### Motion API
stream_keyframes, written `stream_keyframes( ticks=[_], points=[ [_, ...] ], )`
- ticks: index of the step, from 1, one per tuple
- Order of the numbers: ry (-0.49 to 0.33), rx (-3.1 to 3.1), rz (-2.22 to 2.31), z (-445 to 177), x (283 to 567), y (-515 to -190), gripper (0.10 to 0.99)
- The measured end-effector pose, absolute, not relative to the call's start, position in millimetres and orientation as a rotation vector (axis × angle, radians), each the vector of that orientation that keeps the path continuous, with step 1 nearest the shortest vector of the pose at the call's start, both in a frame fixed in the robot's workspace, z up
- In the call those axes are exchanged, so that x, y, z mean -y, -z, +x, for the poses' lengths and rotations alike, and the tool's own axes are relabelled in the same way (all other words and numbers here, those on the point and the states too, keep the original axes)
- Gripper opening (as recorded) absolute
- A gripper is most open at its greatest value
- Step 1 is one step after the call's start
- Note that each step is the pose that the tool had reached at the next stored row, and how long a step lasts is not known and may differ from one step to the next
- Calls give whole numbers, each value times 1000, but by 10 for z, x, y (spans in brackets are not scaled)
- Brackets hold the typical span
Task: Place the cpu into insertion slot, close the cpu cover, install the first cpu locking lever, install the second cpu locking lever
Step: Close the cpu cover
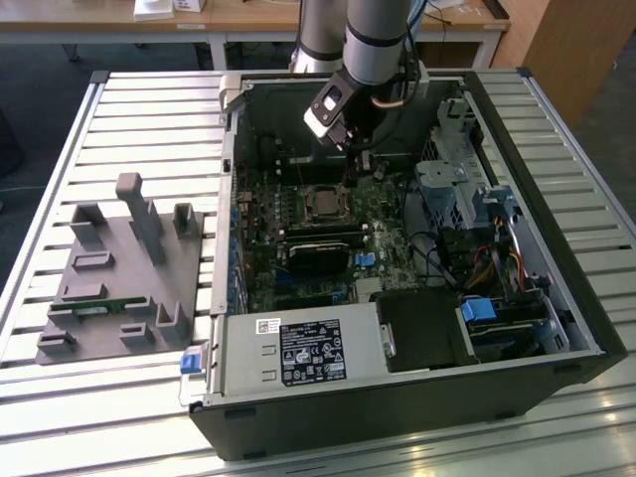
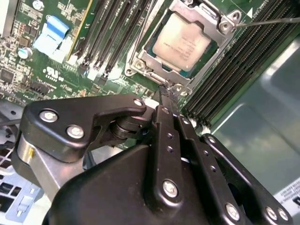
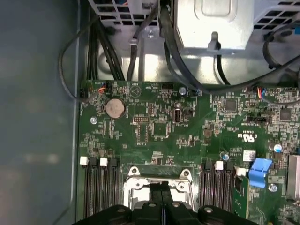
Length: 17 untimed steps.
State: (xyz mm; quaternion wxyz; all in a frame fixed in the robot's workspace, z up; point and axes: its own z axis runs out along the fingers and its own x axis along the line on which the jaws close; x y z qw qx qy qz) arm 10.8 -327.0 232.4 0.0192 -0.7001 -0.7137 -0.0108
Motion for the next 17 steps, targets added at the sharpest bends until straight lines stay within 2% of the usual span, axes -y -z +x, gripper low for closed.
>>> stream_keyframes(
  ticks=[17],
  points=[
    [34, 2215, -2173, -167, 3278, -2182, 106]
  ],
)
